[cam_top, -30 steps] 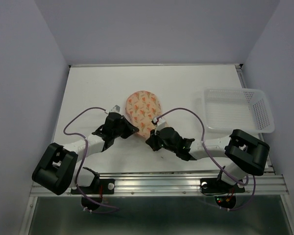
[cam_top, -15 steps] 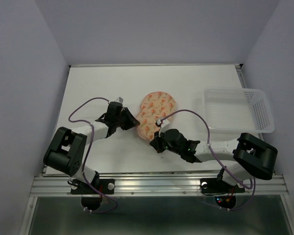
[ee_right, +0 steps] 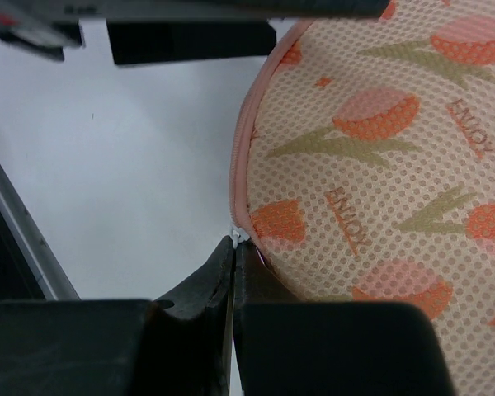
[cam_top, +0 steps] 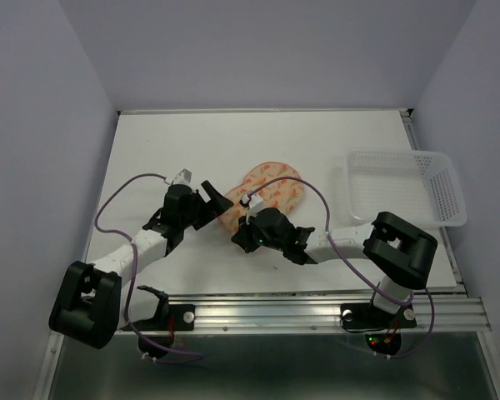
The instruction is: Unzip the laundry bag and remove the bra
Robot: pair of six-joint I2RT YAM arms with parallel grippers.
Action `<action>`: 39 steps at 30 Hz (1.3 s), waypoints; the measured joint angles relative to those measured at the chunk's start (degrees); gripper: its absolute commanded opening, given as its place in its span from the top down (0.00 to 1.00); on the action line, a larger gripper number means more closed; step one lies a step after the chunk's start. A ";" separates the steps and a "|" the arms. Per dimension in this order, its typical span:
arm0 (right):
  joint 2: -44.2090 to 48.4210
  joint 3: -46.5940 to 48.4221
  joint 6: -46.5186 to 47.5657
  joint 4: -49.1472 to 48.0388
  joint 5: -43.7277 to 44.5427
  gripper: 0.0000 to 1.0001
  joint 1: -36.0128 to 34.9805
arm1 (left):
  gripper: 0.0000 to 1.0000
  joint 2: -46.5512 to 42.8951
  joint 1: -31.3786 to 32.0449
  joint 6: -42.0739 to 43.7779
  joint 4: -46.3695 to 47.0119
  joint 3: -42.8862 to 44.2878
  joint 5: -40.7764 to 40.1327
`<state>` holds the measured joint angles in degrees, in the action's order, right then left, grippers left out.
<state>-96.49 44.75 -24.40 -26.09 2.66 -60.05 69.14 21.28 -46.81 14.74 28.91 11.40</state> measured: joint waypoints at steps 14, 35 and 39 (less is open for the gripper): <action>-4.50 2.51 -0.46 -0.13 -0.35 0.99 0.00 | 0.90 -0.63 2.71 -4.48 1.92 -7.10 -0.35; 6.99 -8.15 -0.76 -0.02 2.27 0.99 0.17 | 0.91 12.33 3.52 -1.07 -0.17 5.84 3.82; 6.75 -7.89 -0.81 0.26 2.58 0.99 0.66 | 0.72 17.57 3.30 1.64 -3.15 12.28 4.28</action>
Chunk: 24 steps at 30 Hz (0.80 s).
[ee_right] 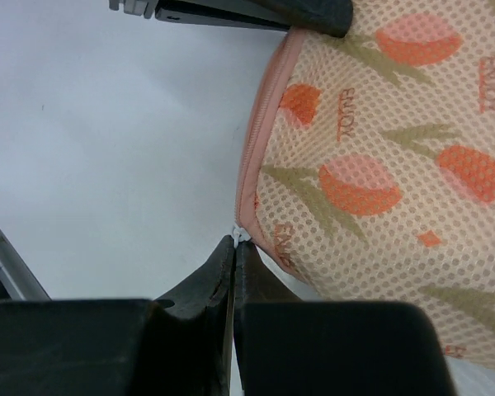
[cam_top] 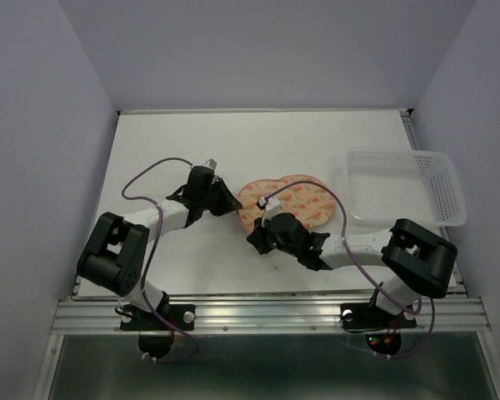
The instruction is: Unzip the laundry bag and remove the bra
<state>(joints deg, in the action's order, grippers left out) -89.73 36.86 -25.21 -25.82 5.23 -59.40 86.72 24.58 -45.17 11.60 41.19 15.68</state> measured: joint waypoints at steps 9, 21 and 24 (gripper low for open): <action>-3.87 3.67 0.48 0.22 -1.44 0.99 -0.37 | 0.10 -0.35 -1.70 1.18 0.55 2.08 -1.90; -9.35 9.35 1.44 0.07 -1.86 0.99 -0.63 | 0.30 -21.07 -0.70 -3.80 1.01 -16.22 -3.74; -10.01 9.75 1.40 -0.07 -2.08 0.99 -0.63 | 0.72 -20.92 -0.52 -4.83 1.29 -16.52 -3.74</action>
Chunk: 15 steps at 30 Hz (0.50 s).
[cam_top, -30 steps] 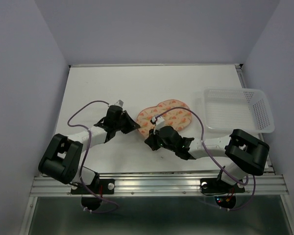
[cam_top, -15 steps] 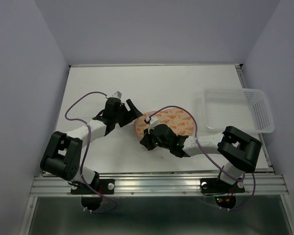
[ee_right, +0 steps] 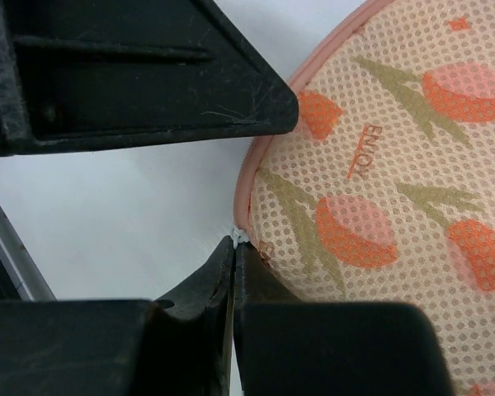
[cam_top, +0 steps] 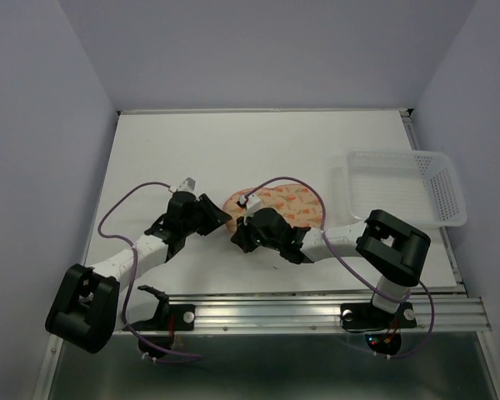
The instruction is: Unzip the laundry bag and remove the bra
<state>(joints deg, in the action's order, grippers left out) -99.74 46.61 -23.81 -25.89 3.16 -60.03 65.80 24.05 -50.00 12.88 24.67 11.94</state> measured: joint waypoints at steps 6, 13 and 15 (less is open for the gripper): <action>-0.26 0.15 -0.20 -0.02 -0.20 0.99 0.00 | 1.00 2.64 1.73 -1.97 3.56 -0.02 -0.13; 0.66 -1.68 -0.57 -0.28 -0.24 0.99 0.02 | 1.00 3.89 2.14 -2.16 3.91 0.00 -0.70; 2.34 -3.78 -0.66 -0.46 -0.22 0.99 0.02 | 1.00 3.89 2.25 -2.12 3.48 0.11 -0.76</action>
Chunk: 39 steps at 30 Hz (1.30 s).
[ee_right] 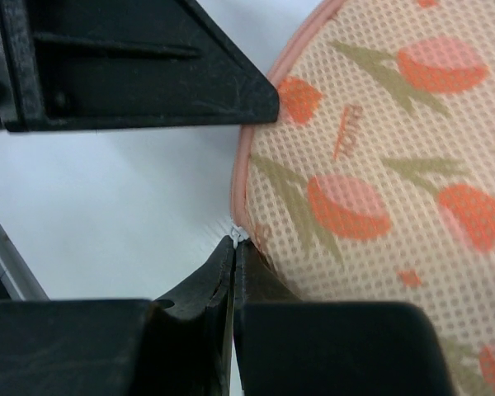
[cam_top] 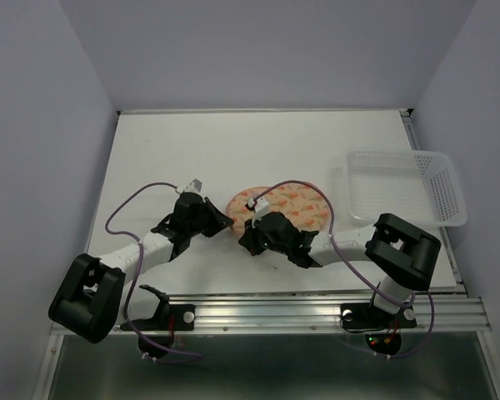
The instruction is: Unzip the laundry bag and remove the bra
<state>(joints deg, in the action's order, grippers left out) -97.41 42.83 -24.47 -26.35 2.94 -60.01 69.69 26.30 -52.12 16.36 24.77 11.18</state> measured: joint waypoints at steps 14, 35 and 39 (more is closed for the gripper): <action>9.75 -7.34 -0.26 0.98 1.40 0.99 0.00 | 1.00 3.08 0.33 -0.04 1.31 0.72 1.36; 20.79 -11.89 0.22 13.51 5.05 0.26 2.56 | 1.00 -2.25 -0.79 -0.79 1.70 -2.89 -0.85; 25.46 -11.87 -1.99 19.17 7.45 0.17 7.58 | 1.00 -2.49 -0.79 -0.76 1.75 -2.91 -1.14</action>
<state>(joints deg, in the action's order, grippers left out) -71.94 30.96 -26.46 -7.18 10.39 -52.42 67.20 25.52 -52.88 18.11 21.87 10.04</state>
